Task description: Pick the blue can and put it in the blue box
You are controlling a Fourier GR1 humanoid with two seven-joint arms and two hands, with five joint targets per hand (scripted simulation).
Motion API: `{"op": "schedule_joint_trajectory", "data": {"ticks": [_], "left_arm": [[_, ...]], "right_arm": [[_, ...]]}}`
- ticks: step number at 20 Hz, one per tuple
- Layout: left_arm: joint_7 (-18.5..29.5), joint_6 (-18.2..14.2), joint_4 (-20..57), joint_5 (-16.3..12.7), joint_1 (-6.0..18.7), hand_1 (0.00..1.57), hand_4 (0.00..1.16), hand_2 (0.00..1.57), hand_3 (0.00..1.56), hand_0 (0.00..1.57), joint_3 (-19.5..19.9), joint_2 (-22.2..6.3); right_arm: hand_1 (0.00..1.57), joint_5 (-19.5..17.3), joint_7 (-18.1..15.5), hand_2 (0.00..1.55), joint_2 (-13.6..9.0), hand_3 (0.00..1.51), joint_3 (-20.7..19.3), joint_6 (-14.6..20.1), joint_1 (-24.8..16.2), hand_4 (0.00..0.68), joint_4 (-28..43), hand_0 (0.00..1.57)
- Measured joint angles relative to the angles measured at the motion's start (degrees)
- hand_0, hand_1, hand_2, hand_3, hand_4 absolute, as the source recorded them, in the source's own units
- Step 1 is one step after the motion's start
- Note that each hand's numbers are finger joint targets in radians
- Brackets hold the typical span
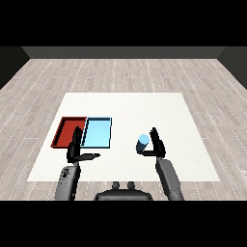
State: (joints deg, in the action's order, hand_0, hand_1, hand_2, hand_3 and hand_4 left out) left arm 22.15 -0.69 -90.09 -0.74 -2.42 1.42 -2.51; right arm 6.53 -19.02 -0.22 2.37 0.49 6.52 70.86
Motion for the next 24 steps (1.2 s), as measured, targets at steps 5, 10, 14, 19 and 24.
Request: {"op": "schedule_joint_trajectory", "data": {"ticks": [5, 10, 14, 19, 24], "left_arm": [[-0.12, -0.47, 1.17, 0.15, 1.61, 0.00, 0.00, 0.00, 0.00, 0.00, 0.43, 0.20], [-0.94, -0.26, -2.03, 0.36, -0.18, 0.00, 0.00, 0.00, 0.00, 0.00, 0.40, -0.25], [-0.04, -0.27, -1.50, 0.63, -0.35, 0.00, 0.00, 0.00, 0.00, 0.00, 0.19, 0.18], [0.45, 0.01, -0.53, 0.25, 0.17, 0.00, 0.00, 0.00, 0.00, 0.00, 1.14, -0.22], [-0.84, 0.01, -2.15, 0.38, -0.17, 0.00, 0.00, 0.00, 0.00, 0.00, 1.00, -0.25]], "right_arm": [[0.00, 2.18, 0.62, 0.00, 0.08, 0.00, -0.42, 0.07, 1.85, 0.000, -2.22, 0.00], [0.00, 4.11, -1.31, 0.00, 0.18, 0.00, 0.49, 1.02, 4.37, 0.000, -7.31, 0.00], [0.00, 4.80, -1.66, 0.00, 0.13, 0.00, 0.69, 1.02, 3.82, 0.000, -7.83, 0.00], [0.00, 7.07, -2.24, 0.00, -0.26, 0.00, 1.06, 1.47, 7.08, 0.000, -11.20, 0.00], [0.00, 7.81, -2.38, 0.00, -0.13, 0.00, 0.98, 1.14, 8.35, 0.000, -12.58, 0.00]]}}
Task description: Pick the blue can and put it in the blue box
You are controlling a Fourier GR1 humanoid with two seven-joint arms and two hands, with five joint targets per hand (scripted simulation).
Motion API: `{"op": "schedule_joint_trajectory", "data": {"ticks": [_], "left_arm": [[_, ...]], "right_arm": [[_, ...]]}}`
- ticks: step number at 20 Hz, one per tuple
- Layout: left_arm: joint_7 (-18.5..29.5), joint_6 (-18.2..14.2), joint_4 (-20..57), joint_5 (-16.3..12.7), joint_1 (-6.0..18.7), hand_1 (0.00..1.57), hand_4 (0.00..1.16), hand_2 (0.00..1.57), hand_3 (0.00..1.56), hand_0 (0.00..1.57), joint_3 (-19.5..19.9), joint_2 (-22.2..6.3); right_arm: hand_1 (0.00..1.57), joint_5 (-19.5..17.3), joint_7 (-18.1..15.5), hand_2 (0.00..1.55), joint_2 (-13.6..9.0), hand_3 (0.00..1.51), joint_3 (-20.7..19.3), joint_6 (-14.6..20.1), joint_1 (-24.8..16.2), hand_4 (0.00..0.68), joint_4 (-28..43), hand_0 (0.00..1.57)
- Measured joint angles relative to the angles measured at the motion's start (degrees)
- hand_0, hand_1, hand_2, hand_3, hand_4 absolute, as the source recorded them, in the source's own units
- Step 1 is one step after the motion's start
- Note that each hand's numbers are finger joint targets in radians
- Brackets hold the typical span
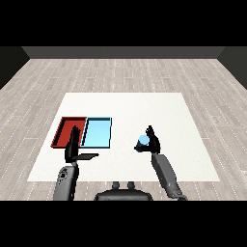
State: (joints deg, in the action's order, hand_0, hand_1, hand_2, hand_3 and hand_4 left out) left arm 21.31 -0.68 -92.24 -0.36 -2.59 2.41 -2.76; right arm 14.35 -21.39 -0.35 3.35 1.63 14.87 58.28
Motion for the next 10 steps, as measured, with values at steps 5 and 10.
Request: {"op": "schedule_joint_trajectory", "data": {"ticks": [5, 10], "left_arm": [[1.22, 0.70, 1.61, -0.56, 0.61, 0.00, 0.00, 0.00, 0.00, 0.00, 0.90, -0.31], [1.67, 1.13, 3.28, -1.04, 1.69, 0.00, 0.00, 0.00, 0.00, 0.00, 1.59, -0.50]], "right_arm": [[0.00, 0.05, -0.54, 0.00, 0.18, 0.00, 0.93, 1.13, -0.04, 0.000, -1.08, 0.00], [0.00, 1.56, -0.68, 0.50, 0.29, 0.00, 2.76, 3.85, 0.79, 0.000, -1.43, 0.00]]}}
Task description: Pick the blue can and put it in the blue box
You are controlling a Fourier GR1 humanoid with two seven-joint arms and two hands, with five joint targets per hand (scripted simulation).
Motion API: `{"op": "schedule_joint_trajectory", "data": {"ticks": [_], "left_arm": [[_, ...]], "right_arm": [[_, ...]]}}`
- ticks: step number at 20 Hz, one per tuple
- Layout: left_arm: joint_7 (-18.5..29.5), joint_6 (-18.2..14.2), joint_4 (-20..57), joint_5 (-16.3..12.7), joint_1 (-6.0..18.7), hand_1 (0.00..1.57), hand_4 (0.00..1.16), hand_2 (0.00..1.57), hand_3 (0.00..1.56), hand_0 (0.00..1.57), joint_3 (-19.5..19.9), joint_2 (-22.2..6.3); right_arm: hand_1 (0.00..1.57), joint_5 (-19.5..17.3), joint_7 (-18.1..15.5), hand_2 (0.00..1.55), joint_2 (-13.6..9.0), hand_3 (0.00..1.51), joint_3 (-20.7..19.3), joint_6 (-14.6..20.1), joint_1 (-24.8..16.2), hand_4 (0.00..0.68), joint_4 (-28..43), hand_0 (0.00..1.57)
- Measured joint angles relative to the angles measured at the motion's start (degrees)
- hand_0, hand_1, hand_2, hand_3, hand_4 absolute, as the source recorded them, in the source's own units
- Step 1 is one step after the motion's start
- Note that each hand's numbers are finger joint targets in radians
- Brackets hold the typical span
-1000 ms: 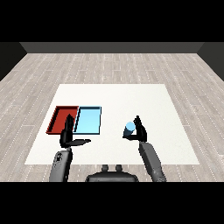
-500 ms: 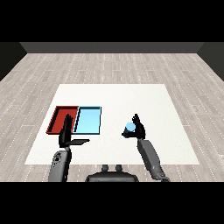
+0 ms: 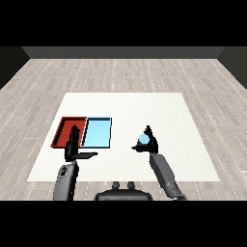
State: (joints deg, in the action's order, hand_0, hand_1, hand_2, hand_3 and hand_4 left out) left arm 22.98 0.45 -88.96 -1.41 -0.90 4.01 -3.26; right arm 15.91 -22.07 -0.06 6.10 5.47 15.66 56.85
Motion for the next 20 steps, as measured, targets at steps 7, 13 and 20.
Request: {"op": "schedule_joint_trajectory", "data": {"ticks": [7, 13, 20], "left_arm": [[0.56, 0.89, -1.75, -0.34, -2.30, 0.00, 0.00, 0.00, 0.00, 0.00, -0.72, 0.34], [-0.56, -0.32, -2.27, 0.38, -1.03, 0.00, 0.00, 0.00, 0.00, 0.00, -0.94, 0.74], [0.35, -0.47, 0.41, 1.27, 0.41, 0.00, 0.00, 0.00, 0.00, 0.00, -1.61, 1.18]], "right_arm": [[1.47, -1.22, 1.81, 1.46, -0.25, 1.44, -0.63, 6.35, 4.27, 0.554, -4.76, 1.47], [1.45, -1.80, 3.45, 1.44, -0.28, 1.31, 1.67, 9.36, 2.88, 0.481, -1.74, 1.45], [1.45, -4.88, 0.69, 1.47, -0.20, 1.36, 4.00, 11.91, 2.80, 0.495, 0.79, 1.45]]}}
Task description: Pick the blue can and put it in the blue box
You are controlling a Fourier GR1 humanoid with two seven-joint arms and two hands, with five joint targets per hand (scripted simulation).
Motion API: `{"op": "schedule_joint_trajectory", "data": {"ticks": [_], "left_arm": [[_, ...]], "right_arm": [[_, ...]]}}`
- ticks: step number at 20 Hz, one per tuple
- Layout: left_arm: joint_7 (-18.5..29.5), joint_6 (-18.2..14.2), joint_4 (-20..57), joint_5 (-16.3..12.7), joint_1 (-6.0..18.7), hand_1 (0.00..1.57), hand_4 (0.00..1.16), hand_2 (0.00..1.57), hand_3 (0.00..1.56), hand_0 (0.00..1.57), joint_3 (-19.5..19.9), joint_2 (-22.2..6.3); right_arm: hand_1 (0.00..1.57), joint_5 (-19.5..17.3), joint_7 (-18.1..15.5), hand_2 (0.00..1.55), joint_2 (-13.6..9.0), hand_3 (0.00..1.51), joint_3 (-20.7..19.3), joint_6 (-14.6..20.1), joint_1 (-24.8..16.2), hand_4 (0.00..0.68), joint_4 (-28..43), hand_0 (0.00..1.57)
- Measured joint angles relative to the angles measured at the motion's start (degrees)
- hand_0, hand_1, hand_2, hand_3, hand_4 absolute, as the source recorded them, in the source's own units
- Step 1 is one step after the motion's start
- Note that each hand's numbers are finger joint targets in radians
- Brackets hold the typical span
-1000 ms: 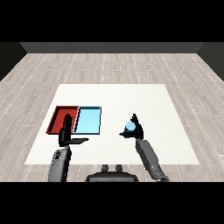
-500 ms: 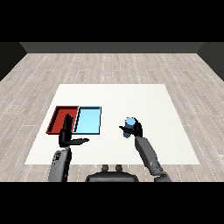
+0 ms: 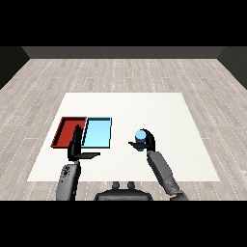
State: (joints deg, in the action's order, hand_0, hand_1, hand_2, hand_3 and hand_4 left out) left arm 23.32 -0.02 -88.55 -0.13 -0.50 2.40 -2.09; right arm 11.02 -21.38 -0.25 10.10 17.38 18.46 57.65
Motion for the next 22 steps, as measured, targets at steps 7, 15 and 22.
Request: {"op": "schedule_joint_trajectory", "data": {"ticks": [7, 15, 22], "left_arm": [[0.01, 0.65, -1.16, 1.14, -1.85, 0.00, 0.00, 0.00, 0.00, 0.00, -2.12, 0.38], [-2.89, -0.24, -0.23, 0.75, 1.26, 0.00, 0.00, 0.00, 0.00, 0.00, -5.95, 1.68], [-5.74, -2.45, -0.81, -0.38, 3.83, 0.00, 0.00, 0.00, 0.00, 0.00, -9.91, 2.00]], "right_arm": [[1.46, -2.28, 1.02, 1.49, 0.14, 1.39, 3.98, 3.04, -0.11, 0.525, 6.33, 1.46], [1.45, -2.90, 3.97, 1.47, -0.71, 1.36, 3.57, 1.10, 2.55, 0.534, 10.88, 1.45], [1.44, -3.18, 5.05, 1.47, -3.37, 1.34, -0.27, -4.40, 1.63, 0.563, 13.90, 1.44]]}}
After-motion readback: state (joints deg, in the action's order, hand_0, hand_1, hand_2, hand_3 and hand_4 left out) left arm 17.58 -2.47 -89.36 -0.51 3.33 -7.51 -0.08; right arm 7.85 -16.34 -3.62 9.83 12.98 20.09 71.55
